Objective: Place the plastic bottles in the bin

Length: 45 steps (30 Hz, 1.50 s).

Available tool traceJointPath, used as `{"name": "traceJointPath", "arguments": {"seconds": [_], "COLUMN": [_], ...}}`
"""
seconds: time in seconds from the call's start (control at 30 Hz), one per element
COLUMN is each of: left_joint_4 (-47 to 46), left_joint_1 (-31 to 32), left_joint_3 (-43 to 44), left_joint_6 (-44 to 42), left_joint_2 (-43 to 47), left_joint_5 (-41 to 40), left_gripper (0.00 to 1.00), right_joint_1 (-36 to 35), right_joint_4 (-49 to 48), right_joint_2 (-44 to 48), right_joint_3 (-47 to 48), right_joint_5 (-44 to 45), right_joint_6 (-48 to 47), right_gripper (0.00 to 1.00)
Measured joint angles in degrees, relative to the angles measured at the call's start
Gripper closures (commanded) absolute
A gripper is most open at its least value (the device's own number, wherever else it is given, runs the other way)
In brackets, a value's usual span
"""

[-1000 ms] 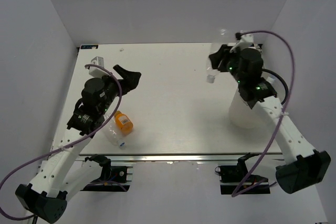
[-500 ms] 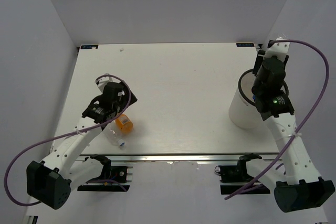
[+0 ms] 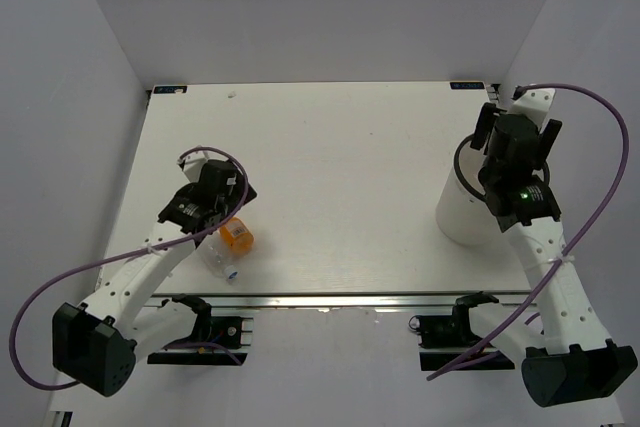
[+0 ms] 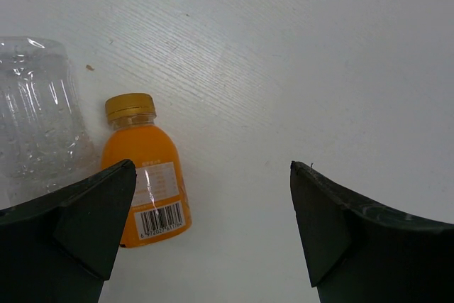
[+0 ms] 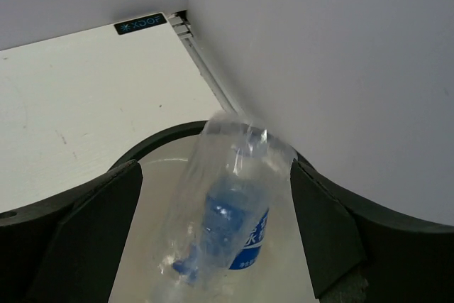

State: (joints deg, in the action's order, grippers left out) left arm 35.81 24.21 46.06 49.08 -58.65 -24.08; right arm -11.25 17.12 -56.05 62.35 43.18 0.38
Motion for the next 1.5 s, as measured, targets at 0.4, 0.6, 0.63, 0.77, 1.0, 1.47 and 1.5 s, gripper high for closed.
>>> {"name": "traceJointPath", "arguments": {"seconds": [0.4,0.6,0.63,0.77,1.0,1.47,1.5], "left_joint_4": [3.7,4.7,4.9,5.4,3.4,-2.4,-3.2], "left_joint_1": [0.0,0.0,0.0,0.0,0.0,0.0,0.0], "left_joint_3": [0.0,0.0,0.0,0.0,-3.6,-4.0,-3.6], "left_joint_6": [5.1,8.1,8.6,10.4,11.3,8.9,7.8], "left_joint_2": [-5.8,-9.7,-10.1,-10.9,-11.8,-17.9,-18.0], "left_joint_5": [-2.9,-3.5,-3.7,-4.0,-3.0,1.6,2.6], "left_gripper": [0.02,0.02,0.02,0.02,0.02,0.56,0.60], "right_joint_1": [0.0,0.0,0.0,-0.1,-0.2,-1.2,-1.5], "right_joint_4": [2.8,2.9,2.9,2.9,2.4,0.9,0.8], "right_joint_2": [2.1,2.1,2.1,2.1,1.6,-0.6,-0.7], "right_joint_3": [0.7,1.6,1.6,1.6,1.6,0.5,0.5], "right_joint_5": [-12.4,-25.7,-27.1,-30.5,-33.3,-37.7,-38.3], "right_joint_6": [4.0,4.3,4.3,4.9,5.2,5.7,5.9], "right_gripper": [0.11,0.11,0.11,0.11,0.11,0.11,0.11]}}
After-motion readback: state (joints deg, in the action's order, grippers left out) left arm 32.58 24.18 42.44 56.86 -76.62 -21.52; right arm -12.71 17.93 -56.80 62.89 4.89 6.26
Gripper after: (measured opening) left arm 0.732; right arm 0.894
